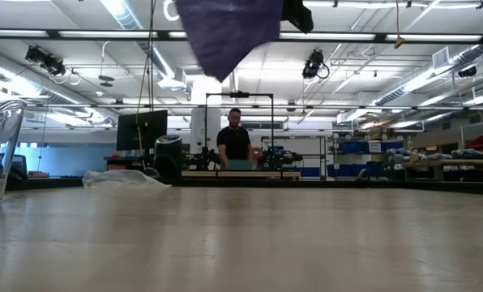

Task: Roll bandage
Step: Roll the blue bandage

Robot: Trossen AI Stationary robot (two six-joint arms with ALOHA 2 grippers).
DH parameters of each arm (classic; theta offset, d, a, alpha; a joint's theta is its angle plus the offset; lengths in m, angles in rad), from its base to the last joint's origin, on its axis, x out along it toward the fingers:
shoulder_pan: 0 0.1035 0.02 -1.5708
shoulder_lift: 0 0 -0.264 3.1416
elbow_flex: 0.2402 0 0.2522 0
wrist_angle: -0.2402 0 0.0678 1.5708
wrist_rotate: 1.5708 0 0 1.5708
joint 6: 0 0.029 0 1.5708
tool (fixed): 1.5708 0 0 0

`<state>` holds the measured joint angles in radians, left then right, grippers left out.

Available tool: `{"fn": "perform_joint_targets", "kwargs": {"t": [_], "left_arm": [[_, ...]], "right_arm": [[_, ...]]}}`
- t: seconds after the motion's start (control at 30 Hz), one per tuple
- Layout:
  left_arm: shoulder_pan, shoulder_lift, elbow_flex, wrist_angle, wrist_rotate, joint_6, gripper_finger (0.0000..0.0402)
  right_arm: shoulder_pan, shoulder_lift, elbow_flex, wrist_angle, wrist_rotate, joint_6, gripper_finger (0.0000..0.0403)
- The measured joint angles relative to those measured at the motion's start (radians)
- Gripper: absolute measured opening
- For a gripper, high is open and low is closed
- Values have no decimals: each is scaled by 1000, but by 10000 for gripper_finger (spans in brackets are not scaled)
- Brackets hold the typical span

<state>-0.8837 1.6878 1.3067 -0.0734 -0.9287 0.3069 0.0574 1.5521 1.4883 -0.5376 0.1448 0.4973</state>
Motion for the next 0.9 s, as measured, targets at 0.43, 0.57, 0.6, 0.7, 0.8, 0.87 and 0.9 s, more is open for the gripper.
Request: {"fn": "perform_joint_targets", "kwargs": {"t": [0.43, 0.57, 0.6, 0.7, 0.8, 0.87, 0.9], "left_arm": [[0, 0, 0, 0, 5, 26, 16], [0, -16, 27, -23, 26, 31, 16], [0, -24, 39, -32, 42, 32, 16], [0, -35, 68, -36, 60, 70, 16], [2, -53, 101, -72, 63, 100, 16], [9, -64, 131, -95, 59, 110, 16], [11, -68, 149, -120, 59, 112, 16]], "right_arm": [[29, -28, -1, -19, -52, -161, 176], [104, -71, -1, -86, 44, -256, 166], [128, -80, -2, -100, 78, -281, 164], [201, -107, -47, -69, 147, -352, 157], [256, -137, -140, 16, 149, -400, 152], [287, -159, -227, 113, 150, -439, 151], [300, -168, -272, 168, 151, -456, 150]]}}
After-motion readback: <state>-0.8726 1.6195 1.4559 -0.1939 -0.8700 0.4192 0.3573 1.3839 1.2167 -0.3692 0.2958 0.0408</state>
